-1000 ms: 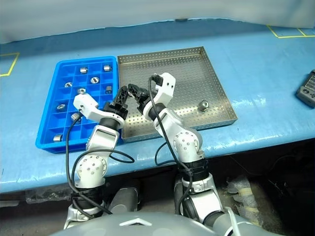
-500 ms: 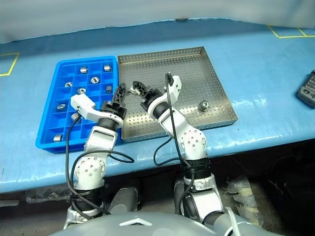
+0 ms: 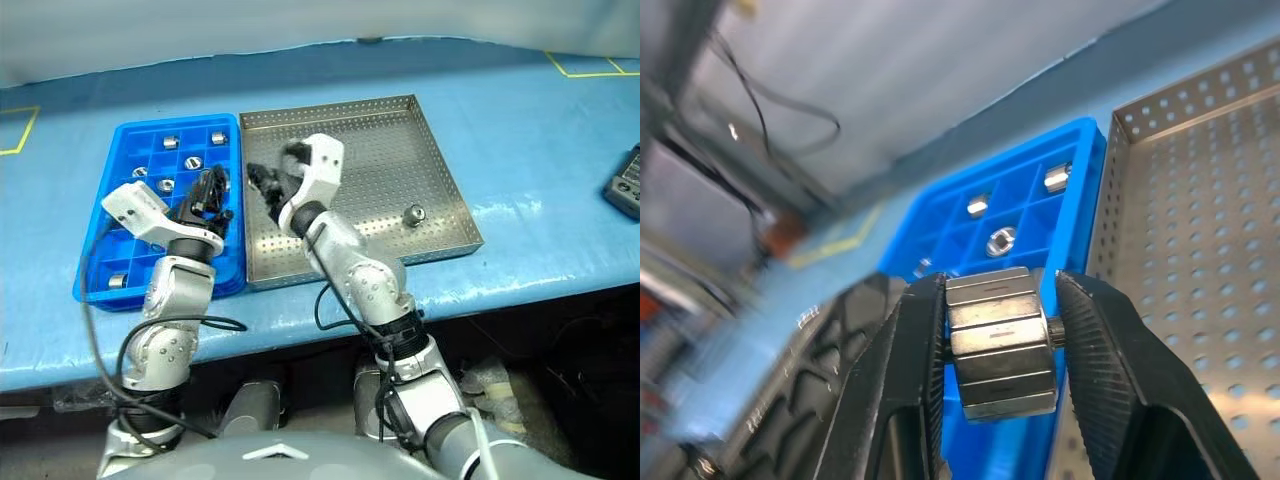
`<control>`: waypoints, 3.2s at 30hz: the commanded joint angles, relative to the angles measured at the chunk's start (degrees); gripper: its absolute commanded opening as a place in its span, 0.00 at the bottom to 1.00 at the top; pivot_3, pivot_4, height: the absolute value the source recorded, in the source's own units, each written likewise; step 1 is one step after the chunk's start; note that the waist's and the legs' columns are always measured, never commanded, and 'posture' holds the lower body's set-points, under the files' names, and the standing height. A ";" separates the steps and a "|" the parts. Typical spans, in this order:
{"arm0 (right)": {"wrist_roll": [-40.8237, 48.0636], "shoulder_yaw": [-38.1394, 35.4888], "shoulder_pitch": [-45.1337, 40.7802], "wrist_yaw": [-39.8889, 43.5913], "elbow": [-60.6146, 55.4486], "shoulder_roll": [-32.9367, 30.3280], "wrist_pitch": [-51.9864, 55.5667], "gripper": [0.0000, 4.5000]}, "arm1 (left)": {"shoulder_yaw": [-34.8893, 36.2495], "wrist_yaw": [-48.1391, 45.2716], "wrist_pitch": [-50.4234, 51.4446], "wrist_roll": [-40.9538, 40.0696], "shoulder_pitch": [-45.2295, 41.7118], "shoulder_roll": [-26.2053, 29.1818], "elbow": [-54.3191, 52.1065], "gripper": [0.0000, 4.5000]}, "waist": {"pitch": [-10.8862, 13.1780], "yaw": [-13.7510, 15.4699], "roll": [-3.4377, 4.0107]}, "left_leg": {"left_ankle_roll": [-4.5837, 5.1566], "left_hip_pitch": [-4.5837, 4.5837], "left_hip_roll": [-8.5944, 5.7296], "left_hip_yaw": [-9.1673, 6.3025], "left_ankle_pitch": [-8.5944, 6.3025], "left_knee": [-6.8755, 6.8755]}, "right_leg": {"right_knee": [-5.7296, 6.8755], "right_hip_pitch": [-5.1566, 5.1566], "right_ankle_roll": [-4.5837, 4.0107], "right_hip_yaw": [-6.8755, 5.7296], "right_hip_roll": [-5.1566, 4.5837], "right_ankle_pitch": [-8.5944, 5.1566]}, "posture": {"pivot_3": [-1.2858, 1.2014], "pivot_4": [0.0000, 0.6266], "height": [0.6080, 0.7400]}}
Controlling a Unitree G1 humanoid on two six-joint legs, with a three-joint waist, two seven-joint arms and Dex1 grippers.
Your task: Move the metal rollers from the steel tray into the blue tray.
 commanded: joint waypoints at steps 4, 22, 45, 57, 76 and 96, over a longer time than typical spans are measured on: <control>-16.98 7.20 -0.72 6.57 -2.16 -2.04 -0.48 0.29 | 1.46 1.86 5.47 15.90 5.13 3.24 -4.65 0.38 | 0.02 0.80 -0.02 | -0.01 -0.05 -0.01 0.03 0.00 -0.06 | -0.02 -0.09 0.00 -0.01 -0.04 0.00 | 0.56 0.24 1.00; -26.32 1.40 -0.97 14.78 0.81 6.06 1.56 0.29 | 2.87 -2.02 16.46 19.52 14.98 -4.82 -10.63 0.38 | 0.04 2.61 -0.07 | -0.02 -0.04 0.09 0.01 -0.01 -0.12 | 0.00 -0.12 -0.09 -0.18 -0.06 -0.06 | 0.58 0.24 1.00; -34.21 -0.46 -10.38 24.19 16.26 12.32 -3.76 0.29 | 4.02 -5.90 5.15 22.94 17.57 -14.39 -14.10 1.00 | 0.04 3.70 -0.08 | -0.02 -0.01 0.09 0.00 -0.01 -0.16 | 0.00 -0.10 -0.12 -0.24 -0.08 -0.08 | 0.64 0.24 1.00; -35.25 -3.48 -19.32 26.76 35.68 15.86 -14.19 0.29 | 3.79 -5.51 2.41 27.02 24.82 -15.67 -18.69 1.00 | 0.06 8.69 -0.10 | -0.02 -0.02 0.09 -0.02 -0.01 -0.22 | 0.01 -0.15 -0.18 -0.29 -0.07 -0.12 | 0.71 0.24 1.00; -36.15 -6.77 -28.93 27.95 56.70 18.65 -23.80 0.29 | 3.10 -5.35 0.29 28.19 28.24 -17.25 -19.45 1.00 | 0.07 15.36 -0.11 | -0.06 -0.21 0.11 0.00 -0.03 -0.38 | 0.02 -0.45 -0.29 -0.30 -0.02 -0.19 | 0.74 0.24 1.00; -33.29 -14.10 -26.43 23.37 51.03 15.34 -24.06 1.00 | 1.46 -7.23 2.67 27.03 24.60 -16.27 -16.36 1.00 | 0.08 21.16 -0.09 | -0.23 -0.72 0.17 0.04 -0.08 -0.28 | 0.06 -0.96 -0.30 -0.31 0.06 -0.19 | 0.69 0.24 1.00</control>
